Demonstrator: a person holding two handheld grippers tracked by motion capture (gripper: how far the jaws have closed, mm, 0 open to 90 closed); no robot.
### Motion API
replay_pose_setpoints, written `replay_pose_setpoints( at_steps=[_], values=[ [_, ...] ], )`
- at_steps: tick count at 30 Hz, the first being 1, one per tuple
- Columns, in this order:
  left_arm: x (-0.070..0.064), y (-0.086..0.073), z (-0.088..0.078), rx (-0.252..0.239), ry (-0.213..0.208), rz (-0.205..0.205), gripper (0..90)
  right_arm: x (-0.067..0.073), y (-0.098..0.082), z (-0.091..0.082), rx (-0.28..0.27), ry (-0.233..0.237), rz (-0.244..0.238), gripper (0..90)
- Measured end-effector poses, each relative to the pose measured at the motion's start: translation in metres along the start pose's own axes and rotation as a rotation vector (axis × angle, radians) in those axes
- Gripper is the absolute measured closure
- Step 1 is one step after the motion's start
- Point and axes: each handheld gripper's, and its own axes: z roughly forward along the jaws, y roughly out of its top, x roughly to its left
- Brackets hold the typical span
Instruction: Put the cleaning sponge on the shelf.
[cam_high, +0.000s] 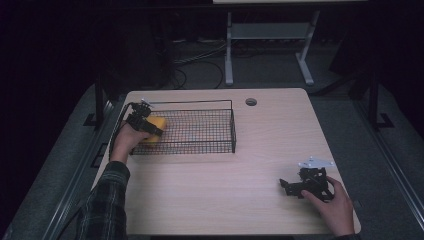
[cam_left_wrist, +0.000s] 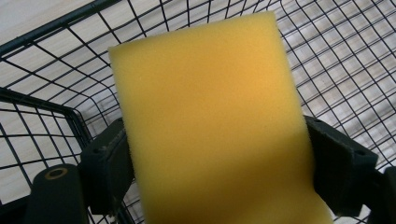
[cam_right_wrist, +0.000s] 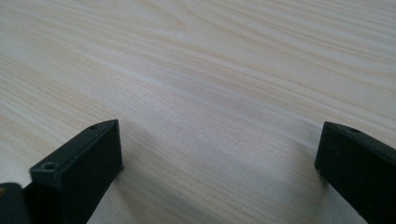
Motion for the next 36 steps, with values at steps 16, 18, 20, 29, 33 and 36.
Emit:
replay_pose_setpoints(
  at_steps=[16, 18, 20, 29, 33, 36],
  values=[
    [-0.001, 0.002, -0.006, -0.026, 0.010, -0.001, 13.8, 0.000, 0.000, 0.000, 0.000, 0.000, -0.003, 0.0],
    [-0.001, 0.002, -0.008, -0.027, 0.013, 0.002, 13.8, 0.000, 0.000, 0.000, 0.000, 0.000, -0.003, 0.0],
    [-0.001, 0.002, -0.010, -0.033, 0.012, 0.001, 13.9, 0.000, 0.000, 0.000, 0.000, 0.000, -0.003, 0.0],
    [0.000, -0.001, -0.029, -0.086, 0.008, -0.019, 14.2, 0.000, 0.000, 0.000, 0.001, 0.000, -0.001, 0.0],
    [-0.004, -0.004, -0.037, -0.105, 0.012, -0.020, 14.4, 0.000, 0.000, 0.000, 0.000, 0.000, -0.001, 0.0],
    [-0.007, -0.007, -0.042, -0.110, 0.011, -0.015, 14.4, 0.000, 0.000, 0.000, 0.000, 0.000, -0.002, 0.0]
  ],
)
